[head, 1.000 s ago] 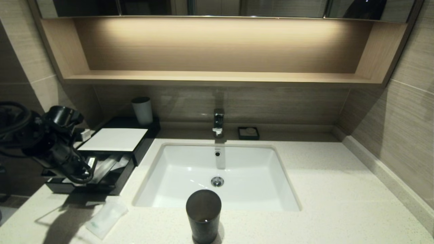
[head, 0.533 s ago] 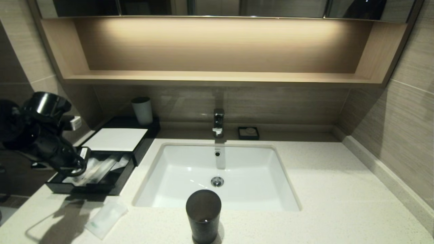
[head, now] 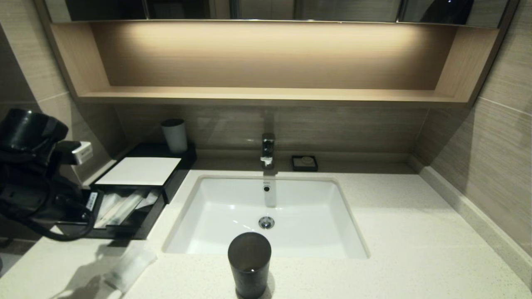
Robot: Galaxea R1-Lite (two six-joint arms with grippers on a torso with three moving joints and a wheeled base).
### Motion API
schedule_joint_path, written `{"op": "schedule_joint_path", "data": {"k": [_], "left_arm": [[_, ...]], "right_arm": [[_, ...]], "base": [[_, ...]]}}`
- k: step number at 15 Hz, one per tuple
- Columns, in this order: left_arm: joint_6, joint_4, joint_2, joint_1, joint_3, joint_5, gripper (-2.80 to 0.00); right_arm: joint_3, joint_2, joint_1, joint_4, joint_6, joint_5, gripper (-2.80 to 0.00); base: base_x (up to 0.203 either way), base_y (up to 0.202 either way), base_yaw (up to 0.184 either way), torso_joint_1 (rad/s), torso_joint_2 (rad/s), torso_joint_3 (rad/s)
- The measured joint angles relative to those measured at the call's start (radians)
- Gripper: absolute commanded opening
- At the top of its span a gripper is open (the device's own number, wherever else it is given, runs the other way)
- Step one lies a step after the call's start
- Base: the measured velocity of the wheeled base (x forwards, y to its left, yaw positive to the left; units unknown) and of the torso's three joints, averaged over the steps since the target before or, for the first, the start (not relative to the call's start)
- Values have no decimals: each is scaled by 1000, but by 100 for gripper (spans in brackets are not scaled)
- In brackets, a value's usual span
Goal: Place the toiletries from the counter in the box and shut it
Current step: Pick up the bathroom toiletry
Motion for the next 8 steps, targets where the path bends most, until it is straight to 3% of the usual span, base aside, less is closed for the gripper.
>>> {"op": "schedule_joint_path", "data": {"k": [6,7,8], "left_arm": [[4,-1,-85,-102,131,1,-280],[5,0,-85,-105,146,1,-205],[6,-1,-83,-109,158,2,0]], "right_arm": [[0,0,0,0,0,0,-280],[0,0,0,0,0,0,-280],[0,0,0,0,0,0,-280]], "base": [[0,0,0,0,0,0],[0,0,0,0,0,0],[0,0,0,0,0,0]]}}
